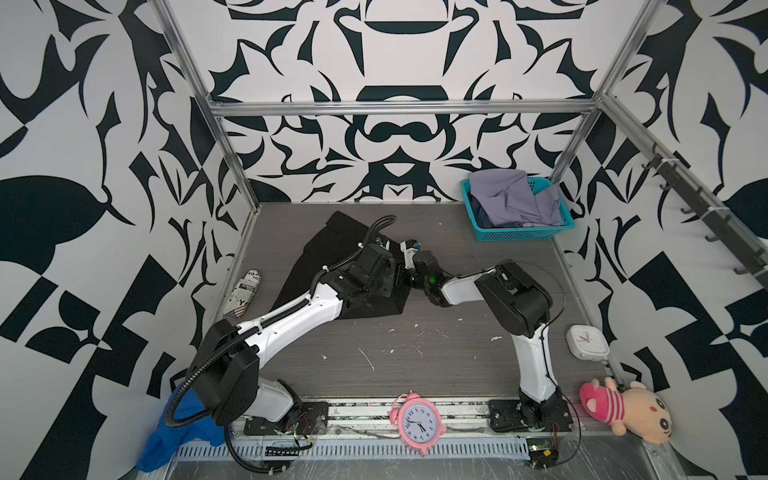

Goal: Fold and stack the skirts

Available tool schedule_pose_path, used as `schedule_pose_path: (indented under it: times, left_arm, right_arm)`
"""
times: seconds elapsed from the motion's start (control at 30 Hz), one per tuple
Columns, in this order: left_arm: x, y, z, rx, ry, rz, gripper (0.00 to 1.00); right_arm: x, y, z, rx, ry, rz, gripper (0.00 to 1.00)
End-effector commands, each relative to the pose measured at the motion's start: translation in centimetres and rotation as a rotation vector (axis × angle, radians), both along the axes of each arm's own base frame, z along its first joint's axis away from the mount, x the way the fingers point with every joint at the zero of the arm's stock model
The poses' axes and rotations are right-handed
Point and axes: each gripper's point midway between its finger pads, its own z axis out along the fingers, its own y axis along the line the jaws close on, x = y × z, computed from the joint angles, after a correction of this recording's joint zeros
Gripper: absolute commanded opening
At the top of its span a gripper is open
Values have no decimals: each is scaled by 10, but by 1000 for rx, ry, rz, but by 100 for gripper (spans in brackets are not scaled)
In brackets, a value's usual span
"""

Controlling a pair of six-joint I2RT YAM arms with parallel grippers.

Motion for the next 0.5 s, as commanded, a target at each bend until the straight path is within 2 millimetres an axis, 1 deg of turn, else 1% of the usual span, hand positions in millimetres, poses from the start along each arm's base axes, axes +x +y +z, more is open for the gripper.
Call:
schedule_pose_path:
  times: [0.0, 0.07, 0.1, 0.17, 0.23, 0.33, 0.43, 0.47]
  left_arm:
    - [7, -13, 13, -43, -28, -24, 0]
    - [7, -15, 10, -40, -23, -28, 0]
    - [7, -15, 9, -39, -20, -28, 0]
    - [7, -14, 8, -35, -18, -30, 0]
    - [7, -13, 7, -29, -15, -27, 0]
    - [6, -10, 6, -24, -18, -18, 0]
    - [6, -8, 5, -18, -21, -11, 0]
    - [6, -8, 4, -16, -21, -10, 0]
  right_arm:
    - [16, 0, -4, -52, -11, -52, 6]
    - [19, -5, -14, -97, 0, -73, 6]
    - [19, -6, -15, -106, -2, -77, 6]
    - [17, -8, -10, -97, -27, -75, 7]
    - [16, -9, 4, -82, -55, -73, 11]
    - [13, -13, 31, -62, -104, -67, 21]
    - [10, -18, 70, 19, -151, -38, 25]
    - [9, -23, 83, 46, -166, -35, 27]
